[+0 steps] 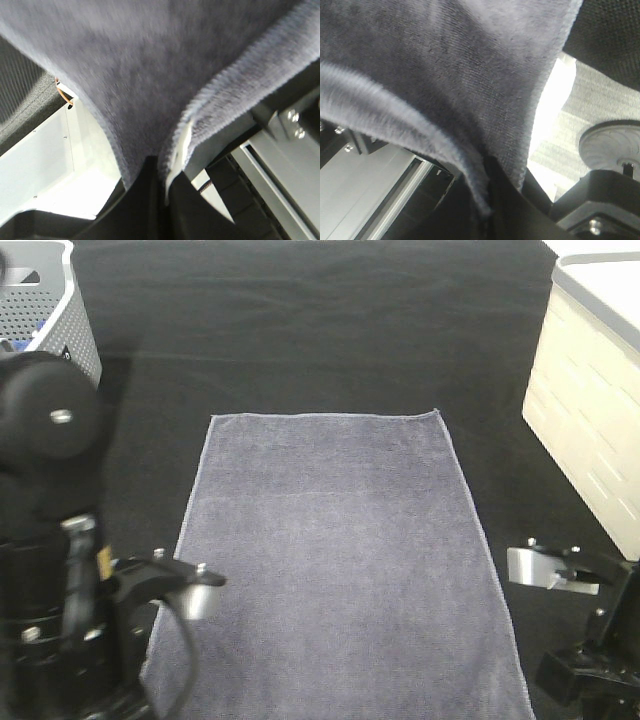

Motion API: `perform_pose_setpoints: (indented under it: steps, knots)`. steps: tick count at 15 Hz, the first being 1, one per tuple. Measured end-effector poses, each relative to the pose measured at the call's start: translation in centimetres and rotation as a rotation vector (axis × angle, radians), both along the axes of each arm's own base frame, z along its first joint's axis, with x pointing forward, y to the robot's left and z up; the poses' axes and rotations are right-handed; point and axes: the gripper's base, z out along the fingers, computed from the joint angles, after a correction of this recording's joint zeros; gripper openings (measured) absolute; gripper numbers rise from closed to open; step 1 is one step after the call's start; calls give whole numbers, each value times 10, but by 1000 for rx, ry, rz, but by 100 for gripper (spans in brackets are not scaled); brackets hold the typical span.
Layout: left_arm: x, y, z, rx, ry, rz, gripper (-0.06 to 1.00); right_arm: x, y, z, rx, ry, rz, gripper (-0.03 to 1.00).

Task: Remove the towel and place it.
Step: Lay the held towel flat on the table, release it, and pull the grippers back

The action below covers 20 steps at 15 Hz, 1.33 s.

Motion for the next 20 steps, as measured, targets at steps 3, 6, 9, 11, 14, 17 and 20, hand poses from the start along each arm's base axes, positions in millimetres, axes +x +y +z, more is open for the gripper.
perform_pose_setpoints:
  steps: [3, 6, 9, 11, 14, 17, 20]
  knots:
    - [9, -17, -9, 17, 24, -35, 0, 2, 0, -8, -9, 18, -4, 2]
    - [8, -32, -14, 16, 26, -88, 0, 3, 1, -8, -1, 16, -12, 2]
    - [6, -37, -14, 20, 23, -91, 1, 3, 3, -7, 10, 22, -19, 10]
    - [-2, -43, -14, 24, 23, -118, 6, 2, 3, -7, 12, 26, -18, 22]
    - [-9, -49, -14, 44, 22, -92, 34, 2, 4, -6, 11, 36, -45, 54]
    - [-10, -49, -13, 84, 27, -28, 80, 2, 5, -6, 15, 39, -50, 72]
    - [-1, -59, -2, 28, -15, -66, 86, 7, 5, -4, 19, 20, -47, 74]
